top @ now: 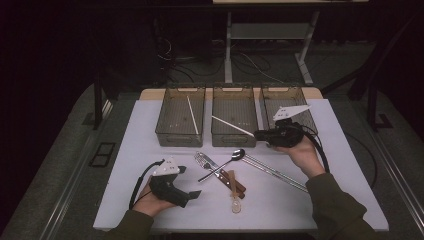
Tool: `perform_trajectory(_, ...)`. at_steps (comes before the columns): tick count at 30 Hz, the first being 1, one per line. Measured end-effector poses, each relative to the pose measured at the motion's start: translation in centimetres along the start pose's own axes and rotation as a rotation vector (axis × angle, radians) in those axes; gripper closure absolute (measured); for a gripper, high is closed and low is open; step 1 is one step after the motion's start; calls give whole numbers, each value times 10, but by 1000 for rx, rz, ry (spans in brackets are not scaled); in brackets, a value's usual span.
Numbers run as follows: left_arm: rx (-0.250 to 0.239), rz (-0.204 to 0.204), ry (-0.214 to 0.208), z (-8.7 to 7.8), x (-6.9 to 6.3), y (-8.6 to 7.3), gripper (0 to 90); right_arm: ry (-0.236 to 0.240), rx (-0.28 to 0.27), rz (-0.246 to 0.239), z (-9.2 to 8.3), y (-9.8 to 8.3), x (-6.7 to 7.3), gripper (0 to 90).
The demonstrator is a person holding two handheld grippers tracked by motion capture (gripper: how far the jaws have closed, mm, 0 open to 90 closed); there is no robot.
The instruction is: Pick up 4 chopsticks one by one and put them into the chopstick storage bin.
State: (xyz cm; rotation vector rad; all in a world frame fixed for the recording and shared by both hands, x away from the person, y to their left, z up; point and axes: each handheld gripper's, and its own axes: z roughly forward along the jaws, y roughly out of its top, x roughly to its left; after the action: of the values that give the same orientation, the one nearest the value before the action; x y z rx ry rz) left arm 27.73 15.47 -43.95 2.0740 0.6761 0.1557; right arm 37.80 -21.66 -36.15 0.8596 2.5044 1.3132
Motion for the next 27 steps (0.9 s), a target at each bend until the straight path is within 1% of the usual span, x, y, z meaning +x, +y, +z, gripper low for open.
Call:
perform_trajectory(2, 0, 1, 2, 0, 0, 0, 0, -12, 0, 4, 5, 5, 1, 843)
perform_trajectory(7, 1, 0, 5, 0, 0, 0, 0, -24, 4, 17, 21, 22, 3, 843)
perform_trajectory(9, 0, 1, 4, 0, 0, 1, 0, -41, 13, 20, 27, 28, 5, 843)
perform_trajectory(17, 6, -2, 3, 1, 1, 0, 0, -56, 24, 24, 53, 56, 11, 843)
perform_trajectory(20, 5, 0, 5, 1, 0, 1, 0, -63, 29, 34, 63, 66, 13, 842)
perform_trajectory(27, 11, -1, 9, 2, 0, 1, 0, -80, 54, 35, 91, 85, 18, 843)
